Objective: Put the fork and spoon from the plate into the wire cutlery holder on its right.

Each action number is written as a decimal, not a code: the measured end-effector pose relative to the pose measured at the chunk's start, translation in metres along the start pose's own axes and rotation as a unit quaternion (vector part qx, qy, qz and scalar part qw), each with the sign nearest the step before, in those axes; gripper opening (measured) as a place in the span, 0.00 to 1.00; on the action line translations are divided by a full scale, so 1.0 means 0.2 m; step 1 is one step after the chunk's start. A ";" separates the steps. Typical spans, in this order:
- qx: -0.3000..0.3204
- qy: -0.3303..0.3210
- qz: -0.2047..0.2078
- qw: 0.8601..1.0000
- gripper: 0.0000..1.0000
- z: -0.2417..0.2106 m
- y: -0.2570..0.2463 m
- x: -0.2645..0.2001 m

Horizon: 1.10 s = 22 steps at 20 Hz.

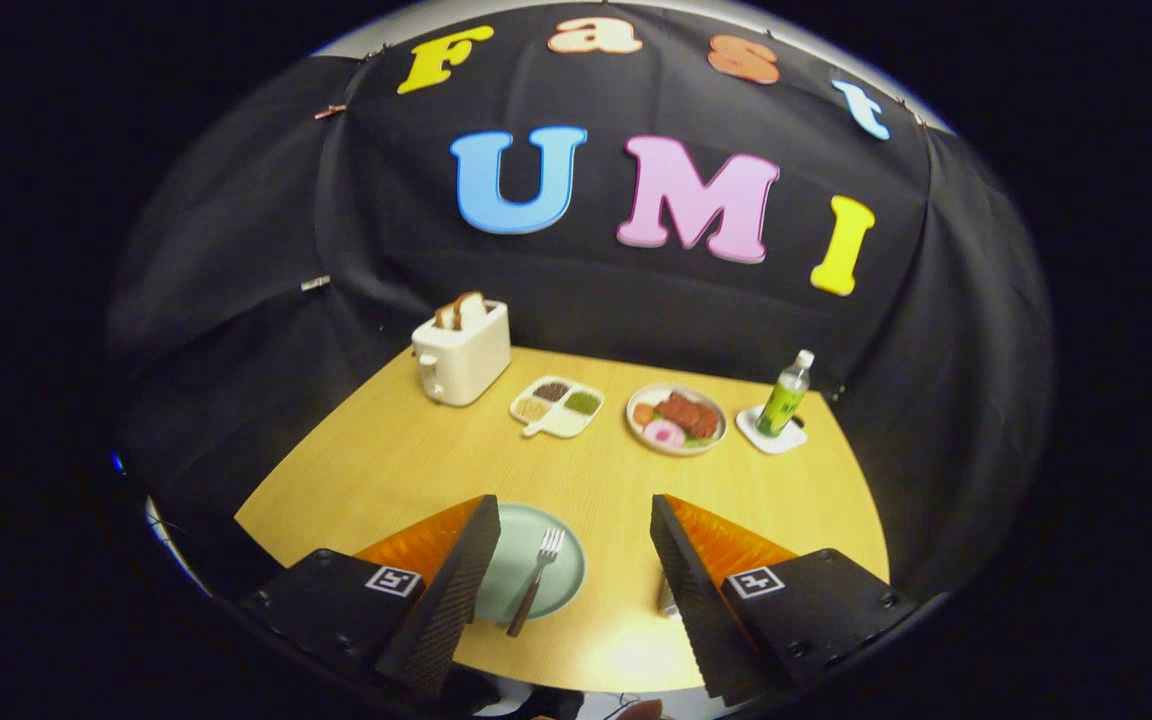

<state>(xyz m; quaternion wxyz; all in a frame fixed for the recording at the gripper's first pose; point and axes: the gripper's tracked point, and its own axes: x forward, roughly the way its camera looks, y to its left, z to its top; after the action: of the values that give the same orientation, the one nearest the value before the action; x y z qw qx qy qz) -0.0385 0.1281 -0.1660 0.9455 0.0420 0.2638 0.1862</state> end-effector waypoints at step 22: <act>0.062 0.280 -0.052 0.957 0.23 -0.96 0.14 0.74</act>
<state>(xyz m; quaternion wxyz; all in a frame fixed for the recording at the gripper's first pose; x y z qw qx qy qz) -0.0289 0.2065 -0.3977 0.8378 0.0332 0.5307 0.1240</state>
